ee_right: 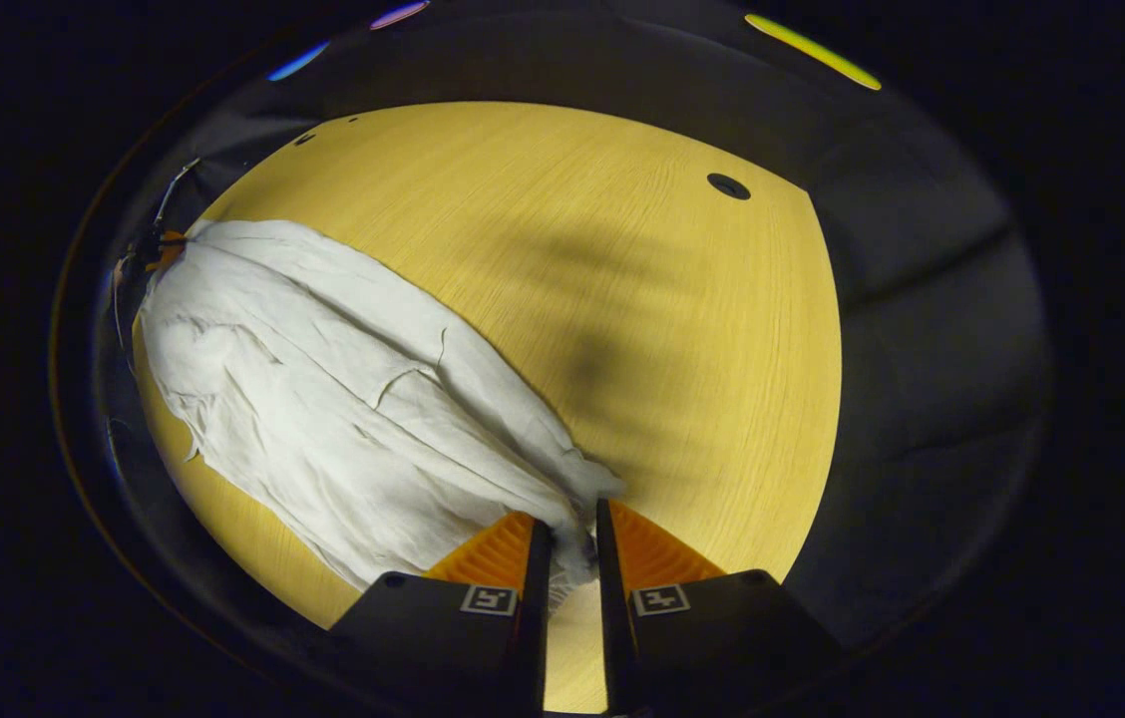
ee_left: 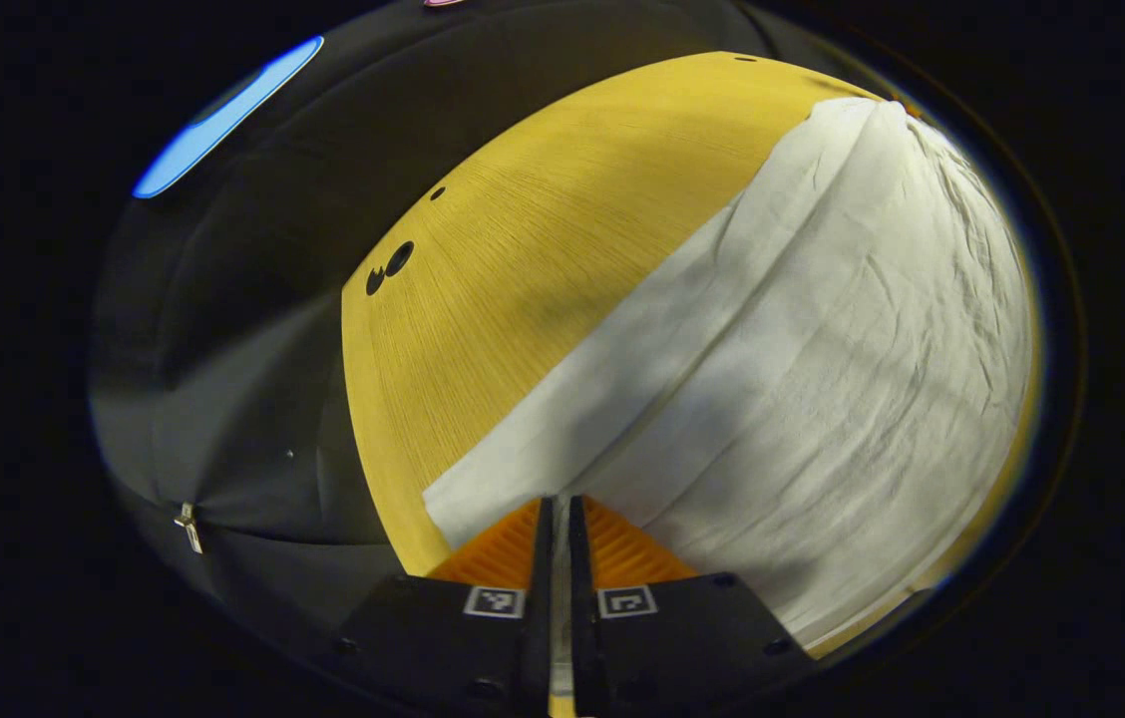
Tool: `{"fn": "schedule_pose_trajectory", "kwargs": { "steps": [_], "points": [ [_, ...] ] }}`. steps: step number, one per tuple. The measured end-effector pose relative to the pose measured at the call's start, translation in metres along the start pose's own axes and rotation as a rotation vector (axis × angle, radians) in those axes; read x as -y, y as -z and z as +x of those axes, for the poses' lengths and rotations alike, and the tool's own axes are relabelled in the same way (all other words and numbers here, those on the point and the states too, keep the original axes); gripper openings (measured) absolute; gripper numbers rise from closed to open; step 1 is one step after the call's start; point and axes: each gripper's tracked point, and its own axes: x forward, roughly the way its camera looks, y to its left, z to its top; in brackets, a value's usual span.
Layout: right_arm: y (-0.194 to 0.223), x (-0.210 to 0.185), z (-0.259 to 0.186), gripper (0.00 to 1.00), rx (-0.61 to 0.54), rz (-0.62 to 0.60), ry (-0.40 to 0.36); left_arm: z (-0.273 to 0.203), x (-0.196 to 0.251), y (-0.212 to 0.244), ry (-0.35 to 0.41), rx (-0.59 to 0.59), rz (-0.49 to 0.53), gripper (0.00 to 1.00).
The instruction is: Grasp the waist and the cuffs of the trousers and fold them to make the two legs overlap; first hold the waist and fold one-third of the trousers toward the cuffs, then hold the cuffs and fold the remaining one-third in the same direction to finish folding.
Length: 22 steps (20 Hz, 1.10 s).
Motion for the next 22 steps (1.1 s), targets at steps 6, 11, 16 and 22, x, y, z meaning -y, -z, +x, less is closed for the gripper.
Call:
{"fn": "schedule_pose_trajectory", "kwargs": {
  "steps": [6,11,16,22],
  "points": [
    [0.006,-0.012,-0.054,0.67,0.149,0.586,-0.015,-0.031,-0.004,0.020,-0.022,-0.039,-0.054,0.84],
    [0.070,-0.037,-0.073,0.70,0.164,1.118,0.009,-0.075,0.009,0.032,0.025,-0.027,-0.221,0.91],
    [0.089,-0.045,-0.062,0.70,0.257,1.382,0.003,-0.116,0.009,0.023,0.004,0.058,-0.484,0.93],
    [0.077,-0.052,-0.037,0.70,0.345,1.457,0.058,-0.143,0.036,0.007,0.049,0.156,-0.713,0.94]
  ]
}}
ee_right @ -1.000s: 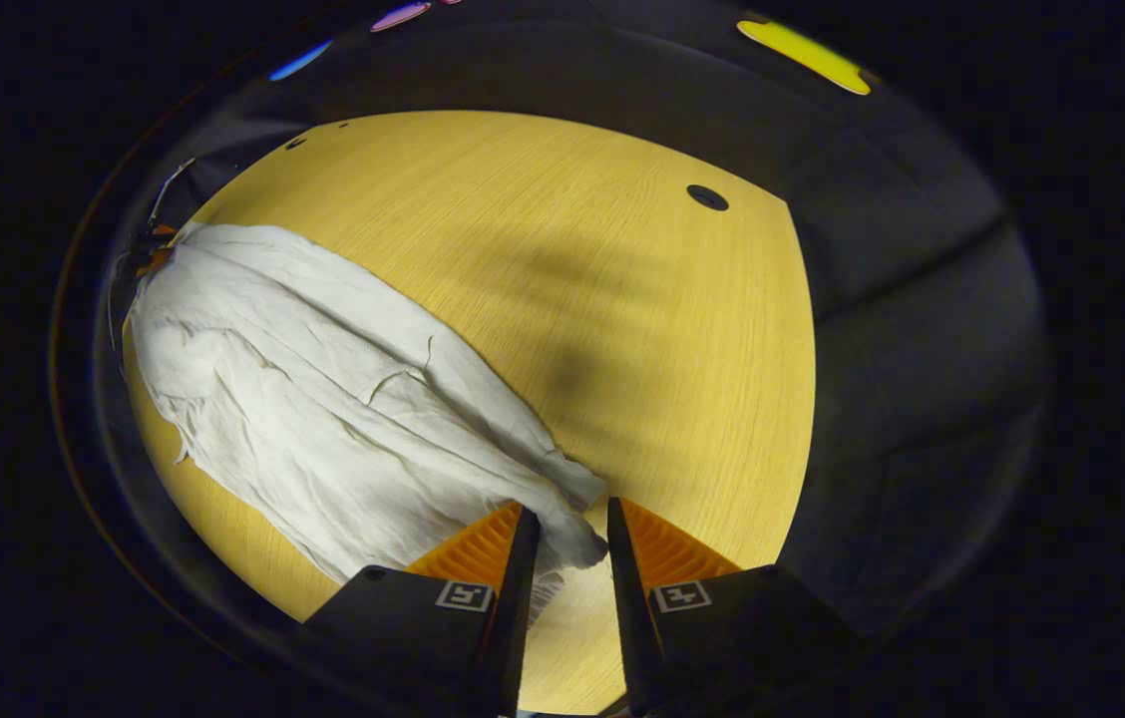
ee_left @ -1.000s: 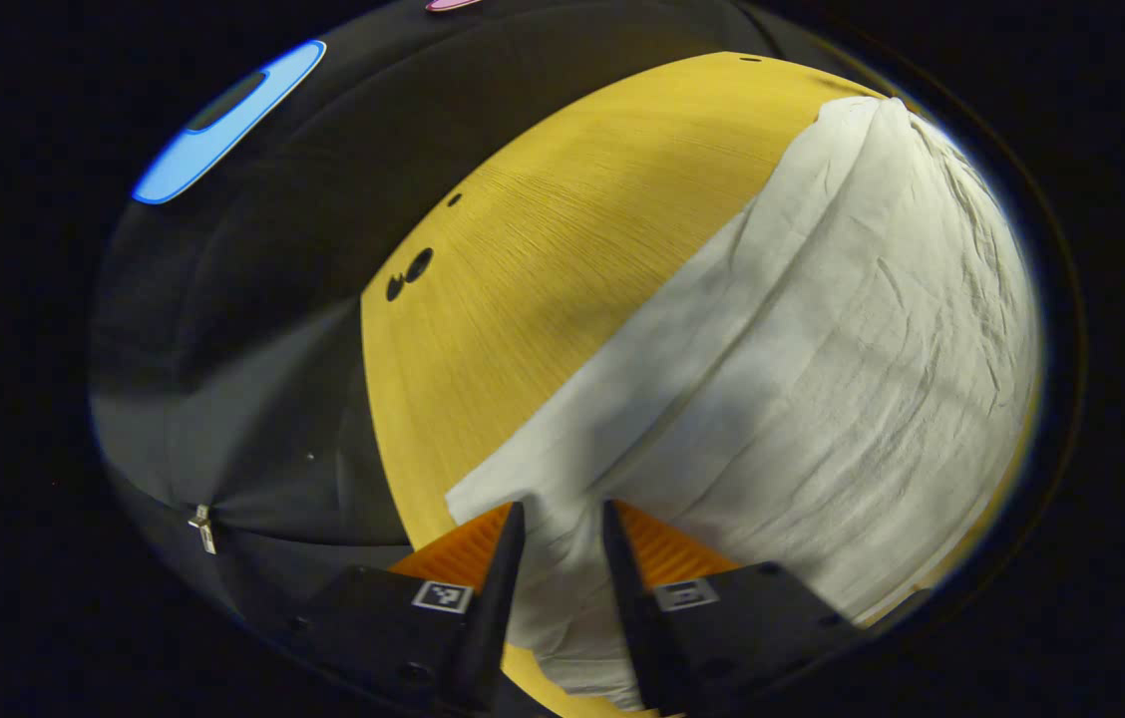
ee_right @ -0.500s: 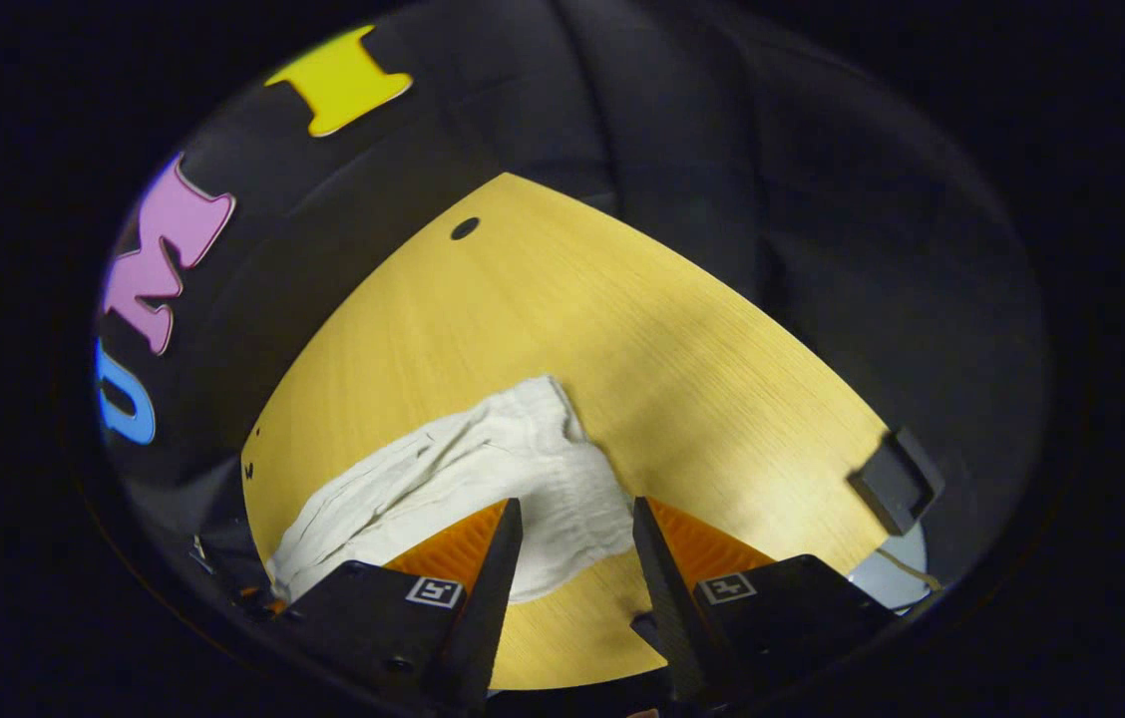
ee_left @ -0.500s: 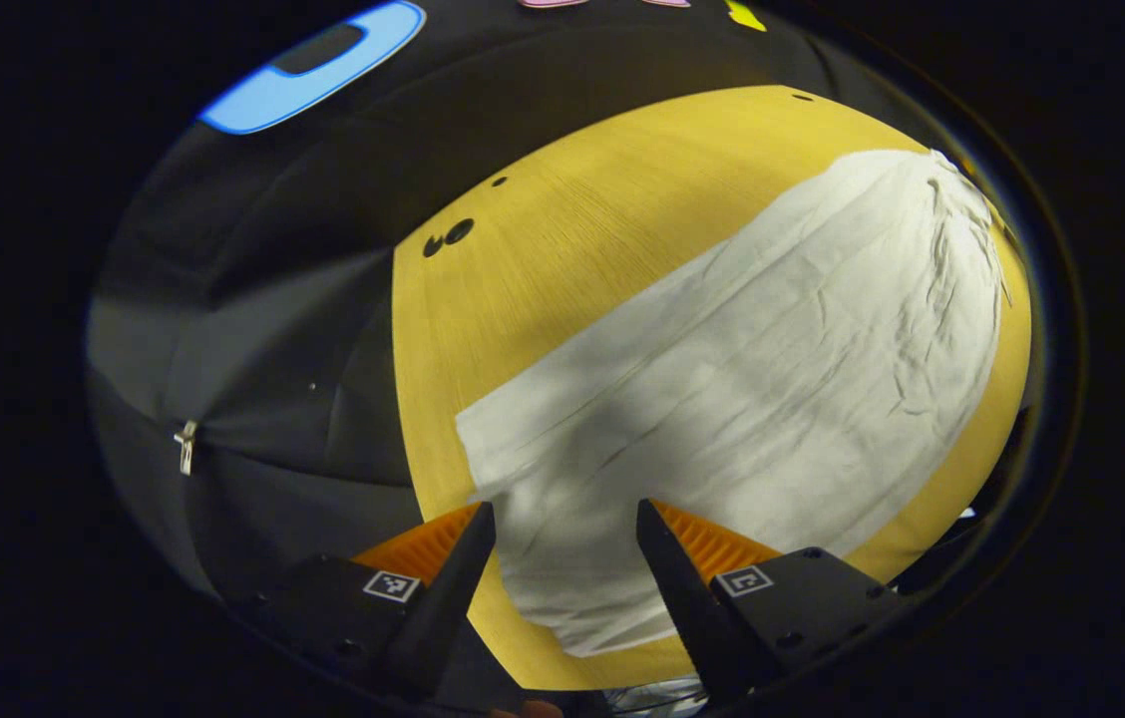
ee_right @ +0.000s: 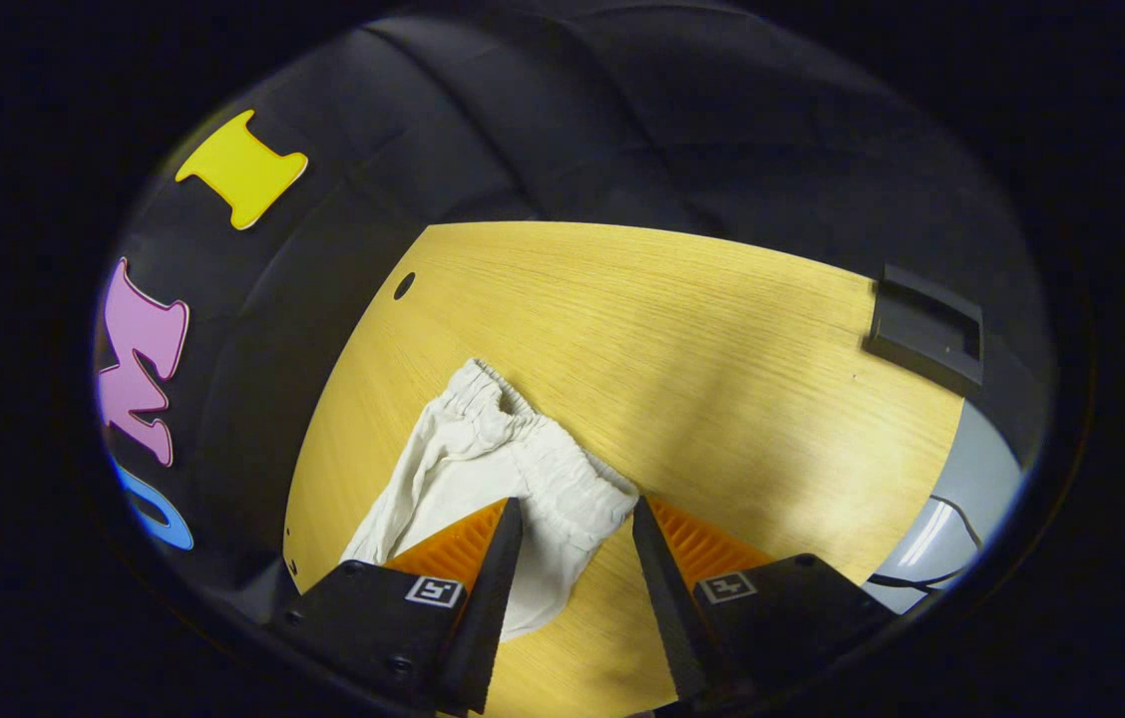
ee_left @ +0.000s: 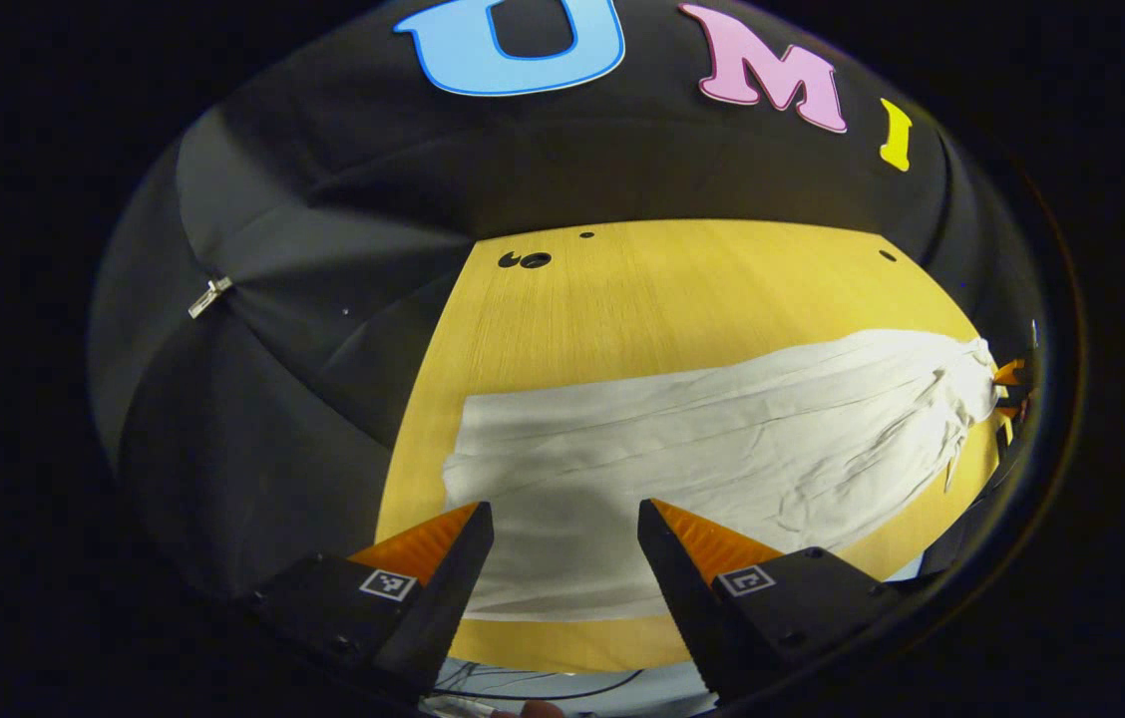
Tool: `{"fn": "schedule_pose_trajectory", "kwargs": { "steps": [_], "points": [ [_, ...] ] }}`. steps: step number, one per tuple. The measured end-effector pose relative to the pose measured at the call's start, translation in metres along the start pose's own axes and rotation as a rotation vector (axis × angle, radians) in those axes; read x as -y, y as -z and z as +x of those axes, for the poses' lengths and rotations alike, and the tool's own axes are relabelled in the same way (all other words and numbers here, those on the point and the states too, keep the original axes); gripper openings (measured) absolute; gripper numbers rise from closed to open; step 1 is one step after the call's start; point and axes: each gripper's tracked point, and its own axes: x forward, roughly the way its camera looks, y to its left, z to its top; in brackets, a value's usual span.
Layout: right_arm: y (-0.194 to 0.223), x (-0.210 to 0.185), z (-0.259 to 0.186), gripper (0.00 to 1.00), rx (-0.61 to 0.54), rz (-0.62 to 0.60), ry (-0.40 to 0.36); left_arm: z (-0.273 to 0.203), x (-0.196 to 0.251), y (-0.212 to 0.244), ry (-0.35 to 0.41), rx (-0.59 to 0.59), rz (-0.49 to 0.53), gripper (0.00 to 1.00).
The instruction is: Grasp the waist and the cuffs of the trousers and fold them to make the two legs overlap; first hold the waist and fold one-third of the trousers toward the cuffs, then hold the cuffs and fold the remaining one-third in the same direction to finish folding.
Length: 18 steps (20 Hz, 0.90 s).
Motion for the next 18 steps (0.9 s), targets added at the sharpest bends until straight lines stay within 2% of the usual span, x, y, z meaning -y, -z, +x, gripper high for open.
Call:
{"fn": "schedule_pose_trajectory", "kwargs": {
  "steps": [4,6,9,10,11,15,18],
  "points": [
    [0.002,0.003,0.003,0.70,0.087,0.007,0.018,-0.005,0.014,0.014,0.026,0.004,-0.063,0.94],
    [0.004,0.008,0.008,0.56,0.097,0.016,0.032,-0.003,0.014,0.023,0.023,-0.008,-0.092,0.94],
    [0.002,0.003,0.009,0.17,0.109,0.067,-0.019,-0.001,0.013,0.032,0.021,-0.006,-0.144,0.94],
    [-0.001,-0.003,0.004,0.16,0.138,0.058,-0.054,-0.001,0.011,0.032,0.017,0.002,-0.157,0.94],
    [-0.008,-0.012,-0.005,0.10,0.178,0.015,-0.090,-0.002,0.012,0.033,0.020,0.019,-0.172,0.94],
    [-0.030,-0.057,-0.048,0.09,0.272,-0.215,-0.232,-0.006,0.014,0.043,0.052,0.027,-0.248,0.93],
    [-0.014,-0.099,-0.062,0.08,0.295,-0.316,-0.344,-0.003,0.011,0.054,0.049,0.007,-0.312,0.92]
  ]
}}
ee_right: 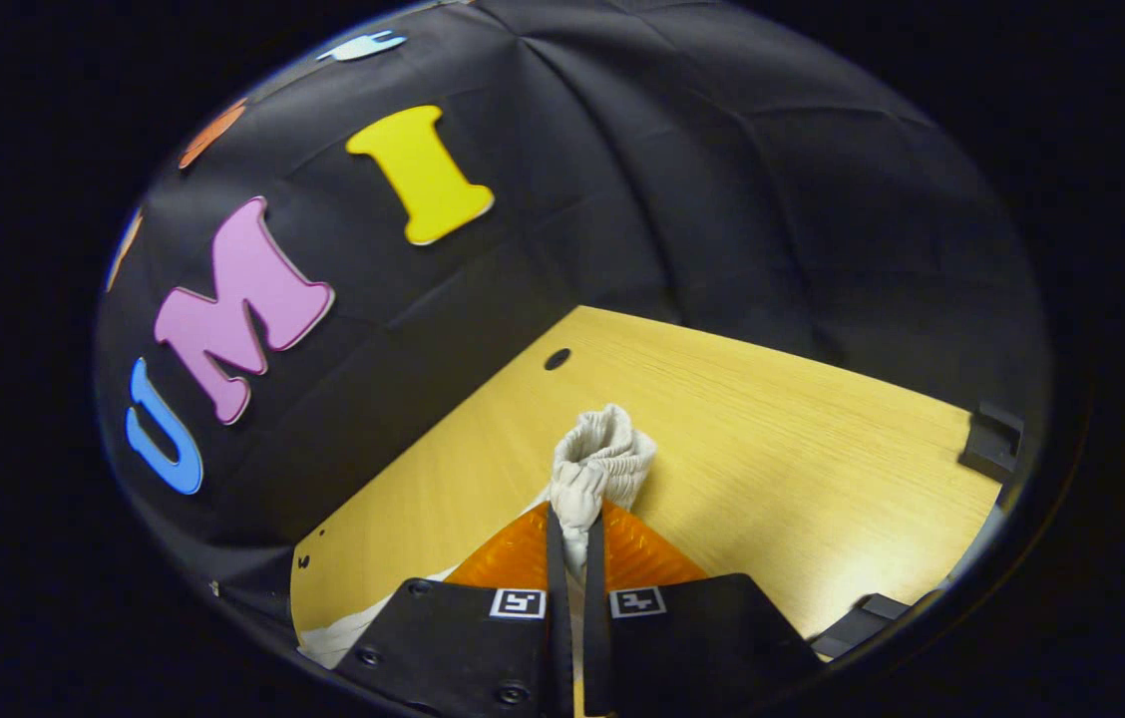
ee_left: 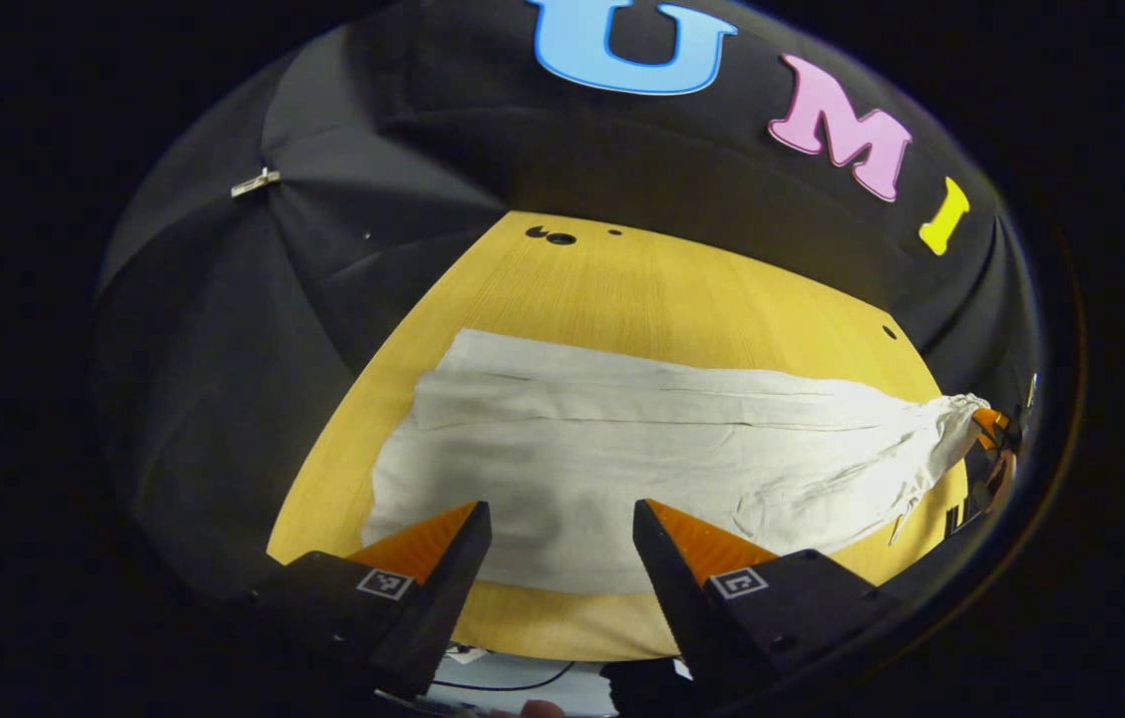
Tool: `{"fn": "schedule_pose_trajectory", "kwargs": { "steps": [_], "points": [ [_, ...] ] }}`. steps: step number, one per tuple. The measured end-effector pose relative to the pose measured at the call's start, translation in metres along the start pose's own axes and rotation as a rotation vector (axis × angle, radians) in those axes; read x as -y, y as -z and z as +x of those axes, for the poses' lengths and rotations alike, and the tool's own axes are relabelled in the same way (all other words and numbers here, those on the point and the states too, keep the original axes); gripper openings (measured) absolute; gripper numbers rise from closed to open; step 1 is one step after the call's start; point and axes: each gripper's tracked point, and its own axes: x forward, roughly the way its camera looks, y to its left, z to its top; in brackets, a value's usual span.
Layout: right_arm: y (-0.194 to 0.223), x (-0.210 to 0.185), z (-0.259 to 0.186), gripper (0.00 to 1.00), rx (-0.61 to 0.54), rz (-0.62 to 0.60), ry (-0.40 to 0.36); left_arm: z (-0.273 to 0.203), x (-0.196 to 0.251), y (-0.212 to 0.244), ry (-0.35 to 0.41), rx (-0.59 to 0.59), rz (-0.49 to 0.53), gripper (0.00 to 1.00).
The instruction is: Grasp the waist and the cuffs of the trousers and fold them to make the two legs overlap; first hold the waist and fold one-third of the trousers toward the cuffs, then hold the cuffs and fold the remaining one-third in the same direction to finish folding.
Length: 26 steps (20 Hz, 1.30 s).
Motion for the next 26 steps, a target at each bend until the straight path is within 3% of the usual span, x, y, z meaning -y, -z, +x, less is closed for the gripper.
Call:
{"fn": "schedule_pose_trajectory", "kwargs": {
  "steps": [6,7,8,11,12,13,18,22,26],
  "points": [
    [0.019,-0.092,-0.005,0.08,-0.038,-0.213,-0.212,0.004,-0.010,0.006,0.005,-0.002,-0.059,0.95],
    [0.031,-0.111,-0.005,0.08,-0.054,-0.255,-0.246,0.004,-0.011,0.006,0.010,-0.001,-0.074,0.89],
    [0.044,-0.129,-0.004,0.08,-0.069,-0.303,-0.274,0.005,-0.012,0.006,0.013,-0.002,-0.090,0.95],
    [0.096,-0.179,0.015,0.08,-0.146,-0.418,-0.358,0.009,-0.014,0.011,0.021,-0.009,-0.137,0.95],
    [0.111,-0.189,0.021,0.08,-0.174,-0.449,-0.379,0.009,-0.014,0.011,0.024,-0.011,-0.157,0.89],
    [0.131,-0.193,0.028,0.08,-0.200,-0.485,-0.395,0.010,-0.015,0.014,0.028,-0.015,-0.183,0.95],
    [0.176,-0.191,0.073,0.09,-0.346,-0.664,-0.433,0.010,-0.019,0.025,0.057,-0.034,-0.341,0.95],
    [0.199,-0.184,0.093,0.08,-0.441,-0.784,-0.454,0.012,-0.020,0.026,0.059,-0.039,-0.363,0.95],
    [0.208,-0.174,0.099,0.10,-0.558,-0.928,-0.484,0.013,-0.022,0.020,0.048,-0.044,-0.298,0.95]
  ]
}}
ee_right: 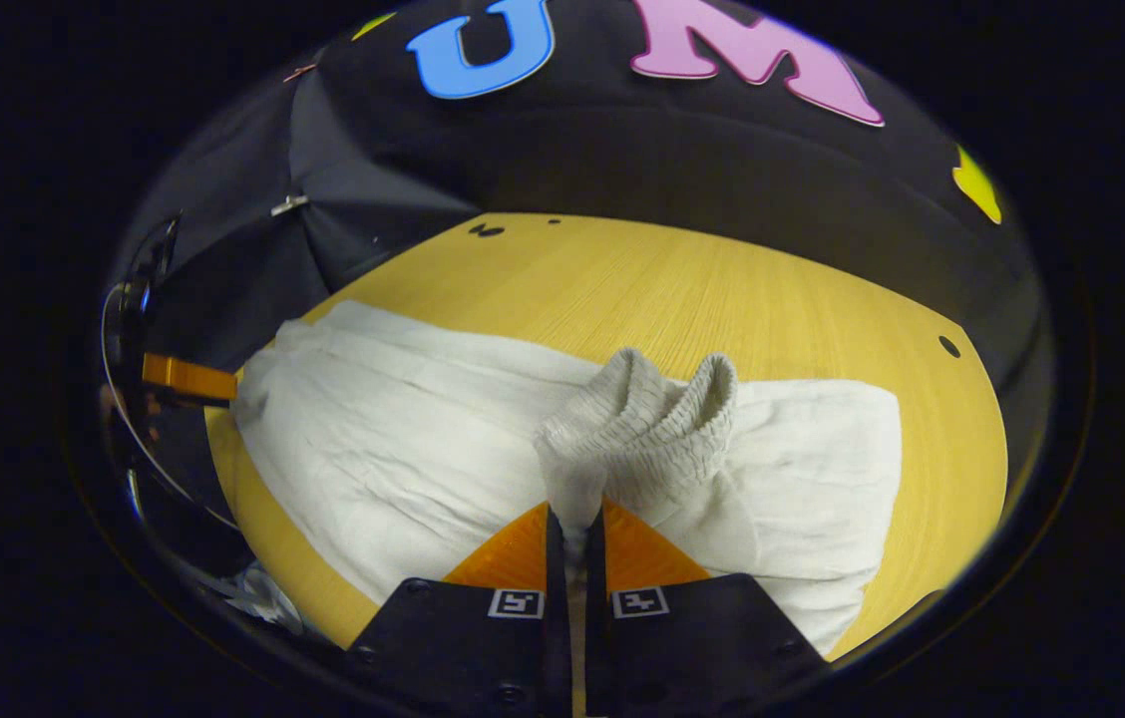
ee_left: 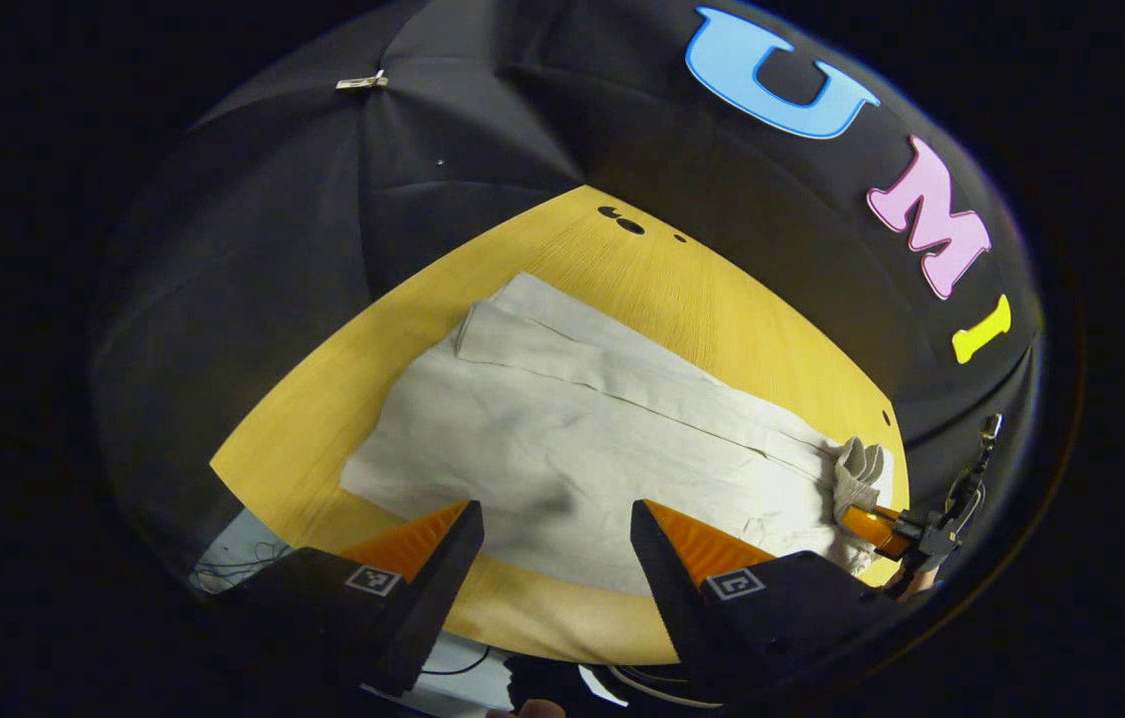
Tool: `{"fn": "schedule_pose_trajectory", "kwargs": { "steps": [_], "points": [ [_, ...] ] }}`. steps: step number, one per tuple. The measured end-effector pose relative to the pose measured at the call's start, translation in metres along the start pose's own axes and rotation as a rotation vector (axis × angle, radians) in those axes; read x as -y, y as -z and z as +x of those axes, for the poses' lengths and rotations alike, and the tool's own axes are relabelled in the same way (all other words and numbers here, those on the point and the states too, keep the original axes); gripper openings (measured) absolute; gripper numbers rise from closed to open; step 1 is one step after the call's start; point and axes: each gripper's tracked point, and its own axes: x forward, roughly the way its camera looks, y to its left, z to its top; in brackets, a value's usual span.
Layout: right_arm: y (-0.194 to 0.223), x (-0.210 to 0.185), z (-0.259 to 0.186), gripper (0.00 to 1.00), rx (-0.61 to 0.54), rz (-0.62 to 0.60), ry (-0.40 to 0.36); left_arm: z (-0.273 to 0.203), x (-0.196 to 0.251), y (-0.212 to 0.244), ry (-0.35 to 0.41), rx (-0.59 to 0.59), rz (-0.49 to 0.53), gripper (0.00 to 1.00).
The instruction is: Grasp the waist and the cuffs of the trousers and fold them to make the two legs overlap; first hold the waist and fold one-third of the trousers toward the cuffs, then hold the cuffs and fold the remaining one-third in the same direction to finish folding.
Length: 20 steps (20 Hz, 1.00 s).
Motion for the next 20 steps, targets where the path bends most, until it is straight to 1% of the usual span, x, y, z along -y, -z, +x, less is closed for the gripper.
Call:
{"fn": "schedule_pose_trajectory", "kwargs": {
  "steps": [1,2,3,4,5,6,7,8,11,13,15,16,17,18,19,20],
  "points": [
    [0.003,-0.001,0.000,0.12,-0.023,-0.025,-0.031,0.000,0.001,0.001,0.001,-0.015,-0.022,0.95],
    [0.003,-0.004,-0.001,0.21,-0.042,-0.043,-0.063,0.001,-0.001,0.002,-0.005,-0.028,-0.048,0.95],
    [0.008,0.000,-0.001,0.30,-0.057,-0.065,-0.073,0.001,-0.001,0.000,-0.015,-0.031,-0.077,0.95],
    [0.008,0.004,-0.005,0.45,-0.060,-0.095,-0.082,0.002,0.000,-0.003,-0.021,-0.031,-0.103,0.95],
    [0.009,0.003,-0.004,0.48,-0.070,-0.114,-0.093,0.004,0.001,-0.007,-0.020,-0.031,-0.127,0.95],
    [0.008,0.002,-0.005,0.41,-0.074,-0.122,-0.103,0.005,0.002,-0.013,-0.018,-0.029,-0.147,0.95],
    [0.007,0.000,-0.005,0.53,-0.071,-0.122,-0.109,0.009,0.003,-0.017,-0.017,-0.031,-0.168,0.95],
    [0.008,0.000,-0.005,0.55,-0.073,-0.113,-0.113,0.012,0.002,-0.018,-0.030,-0.051,-0.199,0.95],
    [0.009,-0.003,-0.009,0.55,-0.074,-0.090,-0.120,0.017,-0.001,-0.010,-0.072,-0.118,-0.343,0.95],
    [0.010,-0.003,-0.011,0.54,-0.083,-0.093,-0.126,0.020,-0.005,-0.015,-0.098,-0.097,-0.413,0.95],
    [0.012,-0.003,-0.012,0.54,-0.091,-0.100,-0.133,0.022,-0.004,-0.029,-0.089,-0.059,-0.473,0.95],
    [0.012,-0.002,-0.011,0.55,-0.094,-0.106,-0.136,0.025,0.001,-0.038,-0.073,-0.041,-0.505,0.89],
    [0.013,-0.002,-0.011,0.55,-0.095,-0.110,-0.140,0.029,0.003,-0.047,-0.076,-0.031,-0.533,0.95],
    [0.012,-0.002,-0.012,0.41,-0.094,-0.116,-0.144,0.035,-0.001,-0.047,-0.106,-0.044,-0.554,0.89],
    [0.013,-0.002,-0.011,0.55,-0.093,-0.118,-0.149,0.040,-0.004,-0.045,-0.134,-0.069,-0.567,0.95],
    [0.013,-0.002,-0.010,0.55,-0.093,-0.118,-0.158,0.045,-0.008,-0.037,-0.182,-0.104,-0.586,0.95]
  ]
}}
